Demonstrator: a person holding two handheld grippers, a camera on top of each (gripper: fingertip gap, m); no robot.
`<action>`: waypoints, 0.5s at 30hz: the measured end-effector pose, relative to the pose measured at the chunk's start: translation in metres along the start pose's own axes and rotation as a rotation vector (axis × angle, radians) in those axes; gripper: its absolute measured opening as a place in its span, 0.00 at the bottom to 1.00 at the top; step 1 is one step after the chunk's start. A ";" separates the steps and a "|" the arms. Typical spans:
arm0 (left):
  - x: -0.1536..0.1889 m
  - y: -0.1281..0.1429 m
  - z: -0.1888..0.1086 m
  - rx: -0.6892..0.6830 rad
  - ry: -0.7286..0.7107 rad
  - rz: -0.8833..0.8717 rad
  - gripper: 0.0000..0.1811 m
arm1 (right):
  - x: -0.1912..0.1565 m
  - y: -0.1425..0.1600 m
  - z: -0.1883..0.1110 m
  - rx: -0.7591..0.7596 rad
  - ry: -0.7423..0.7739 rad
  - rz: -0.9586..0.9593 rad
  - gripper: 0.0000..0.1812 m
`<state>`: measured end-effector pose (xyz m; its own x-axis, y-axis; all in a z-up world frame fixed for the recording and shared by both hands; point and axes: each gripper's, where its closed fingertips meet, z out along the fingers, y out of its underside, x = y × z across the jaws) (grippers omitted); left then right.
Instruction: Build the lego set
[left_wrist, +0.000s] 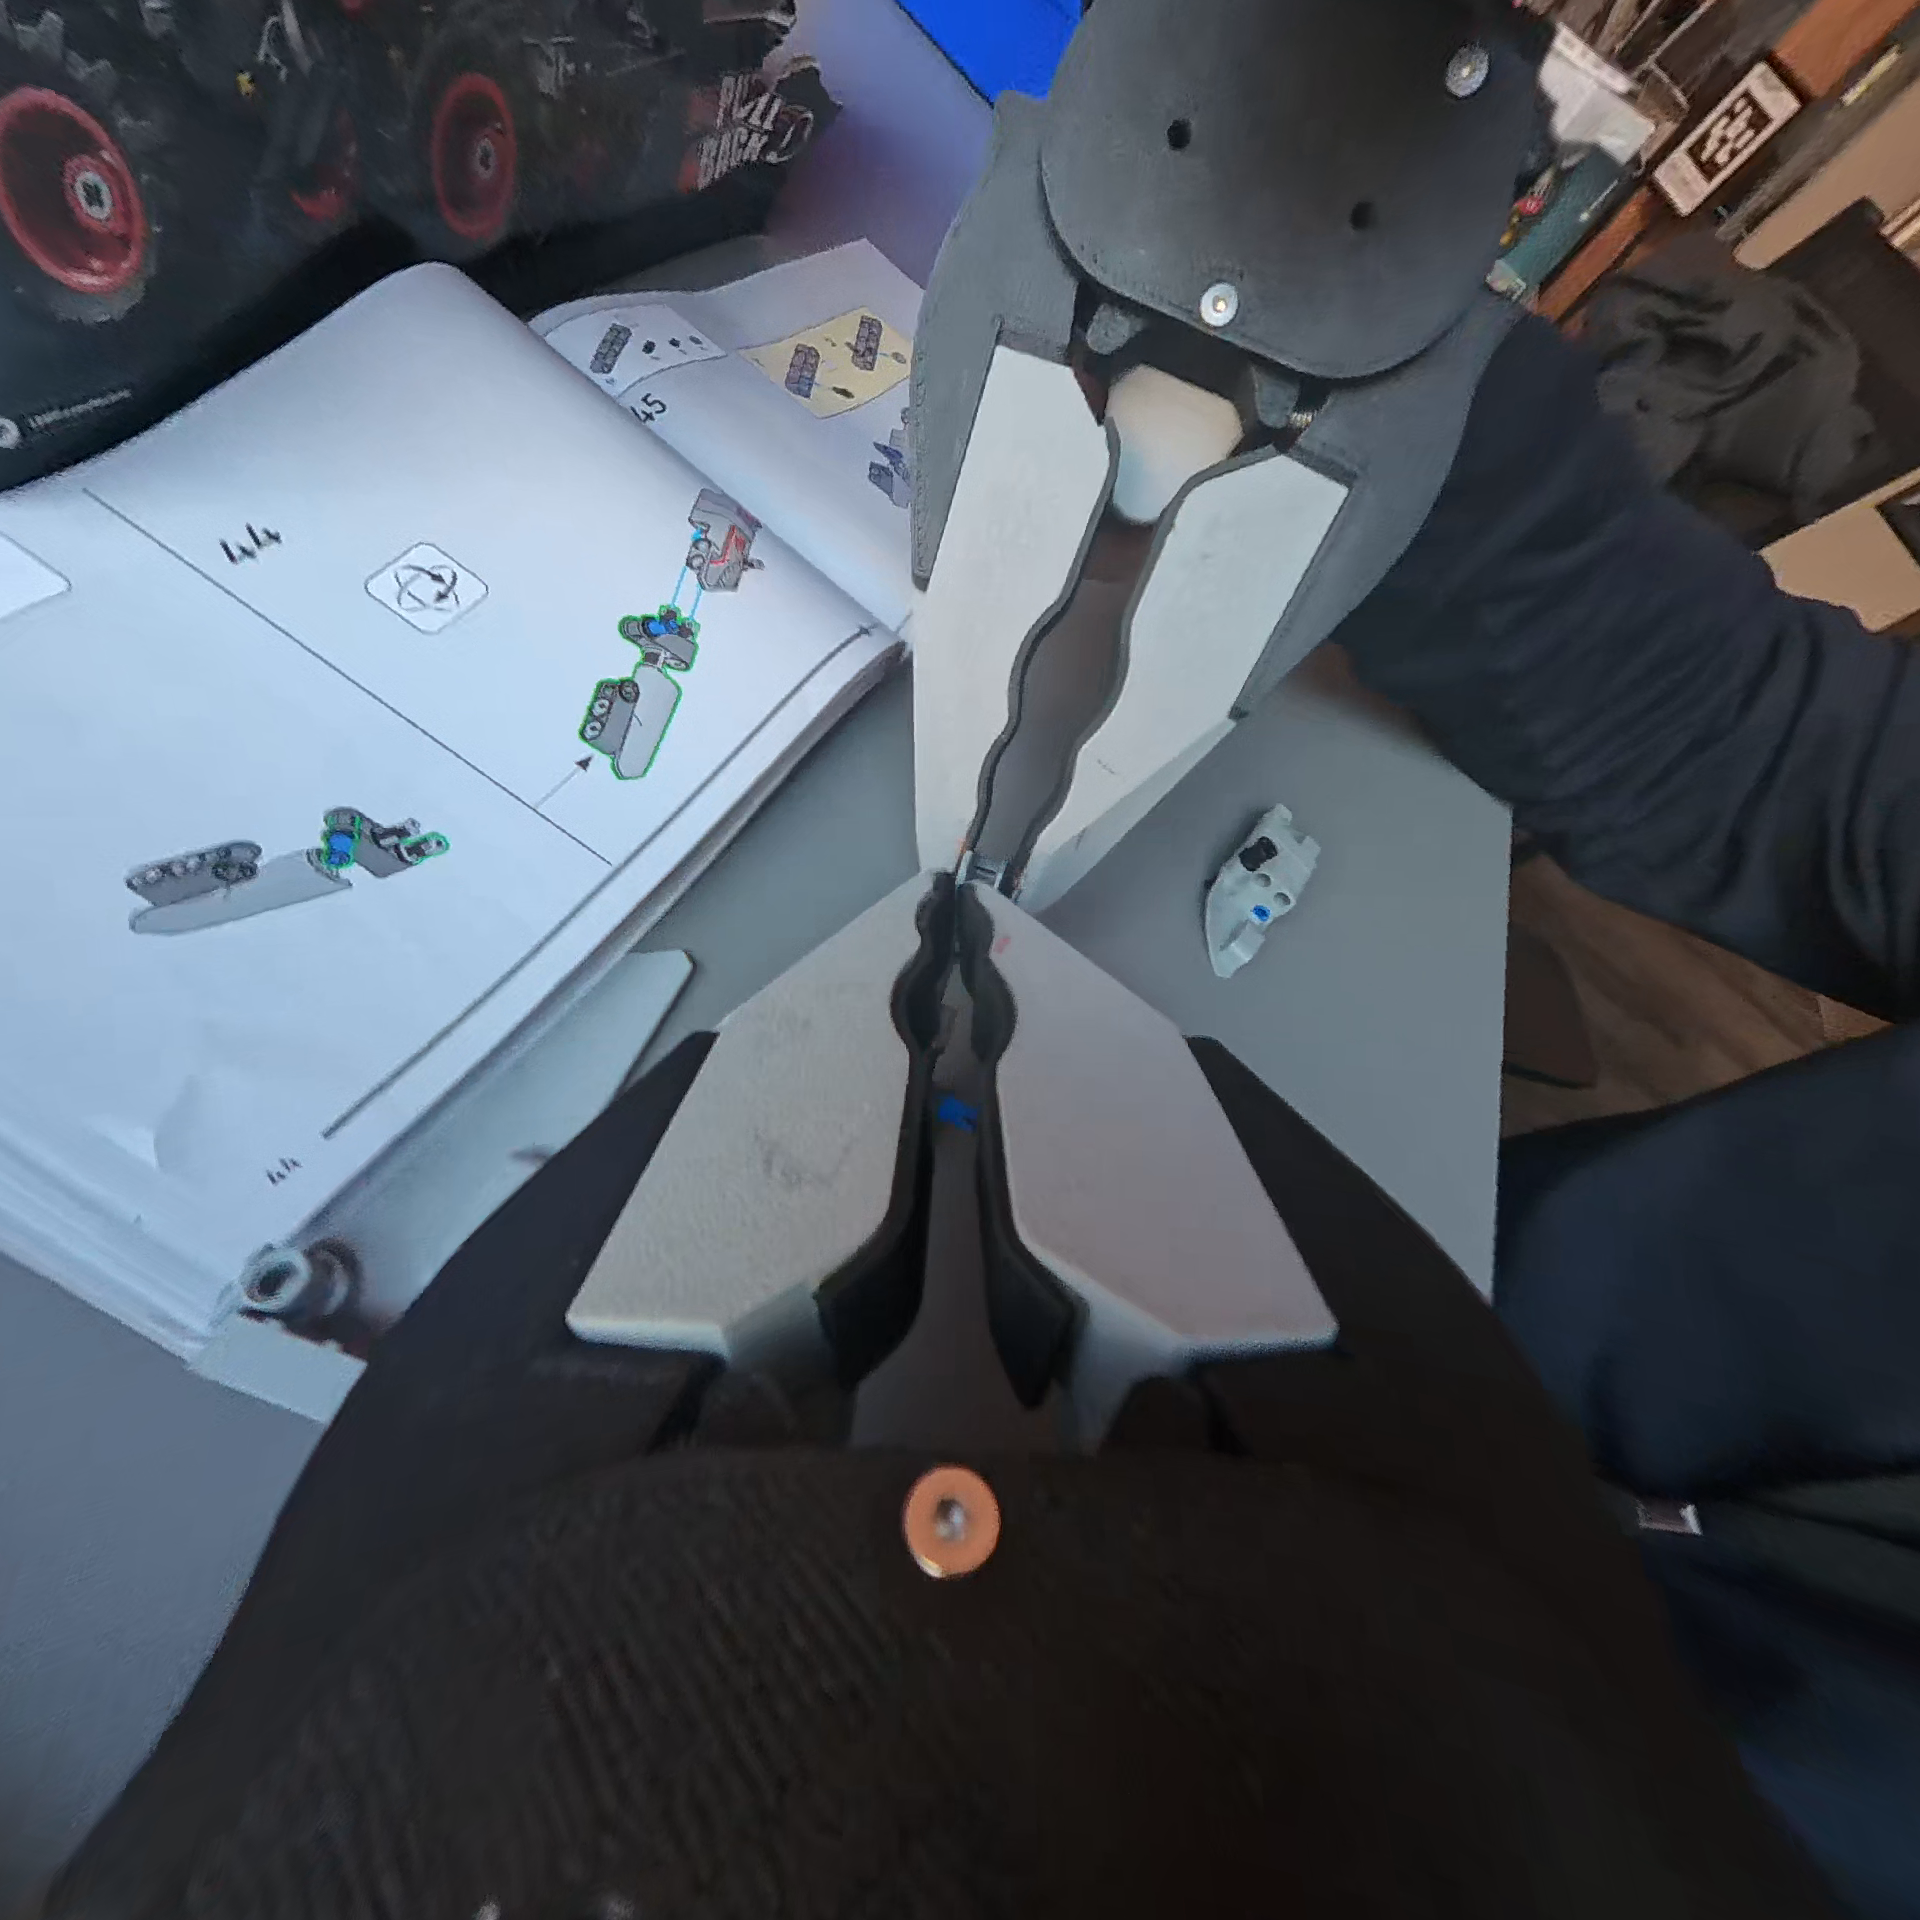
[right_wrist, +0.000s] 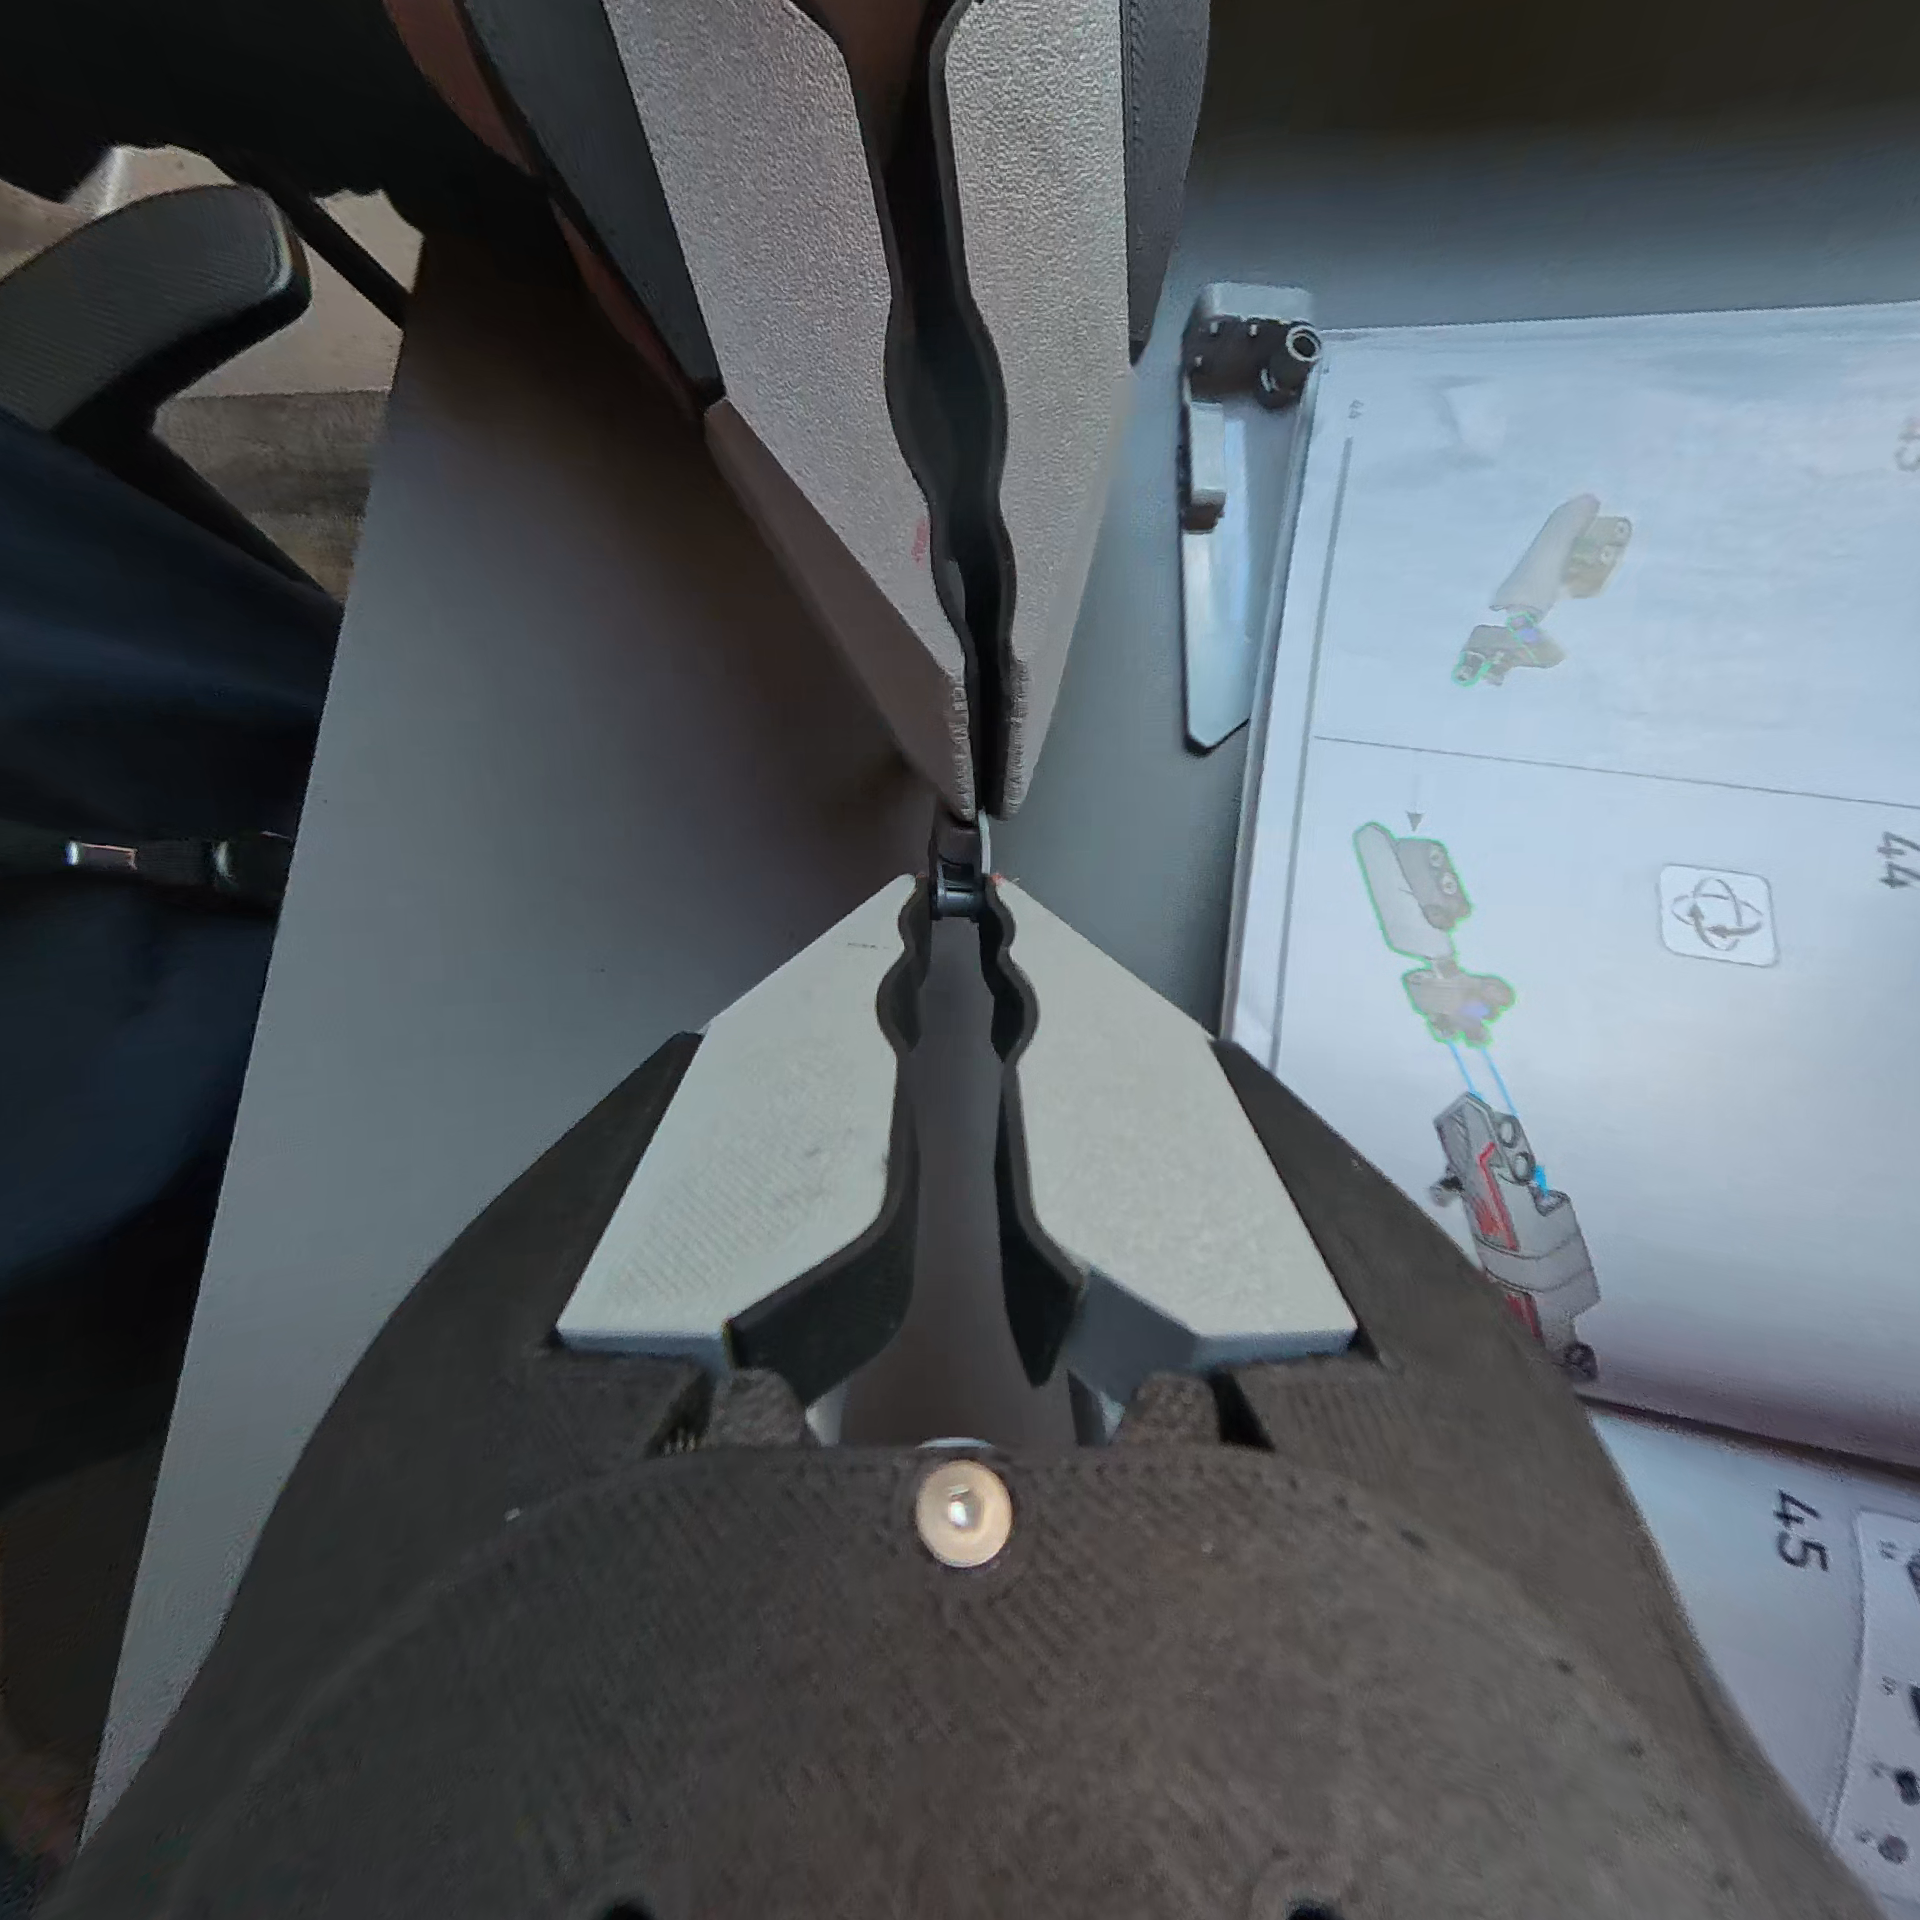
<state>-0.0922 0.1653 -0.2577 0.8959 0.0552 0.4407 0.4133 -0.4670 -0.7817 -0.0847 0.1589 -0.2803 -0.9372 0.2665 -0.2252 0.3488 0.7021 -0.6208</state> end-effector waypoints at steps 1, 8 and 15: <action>0.003 0.001 -0.001 0.009 0.004 -0.021 0.00 | -0.003 0.000 0.001 0.004 -0.007 -0.006 0.04; 0.026 0.000 -0.008 0.125 0.135 -0.226 0.00 | -0.025 -0.025 -0.028 0.278 -0.132 0.074 0.03; 0.019 0.013 -0.003 0.010 -0.104 0.078 0.00 | -0.028 -0.014 -0.021 0.235 -0.181 0.191 0.03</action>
<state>-0.0700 0.1575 -0.2580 0.9372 0.1102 0.3308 0.3428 -0.4647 -0.8164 -0.0631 0.1556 -0.2496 -0.8487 0.2417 -0.4705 0.5263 0.4741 -0.7059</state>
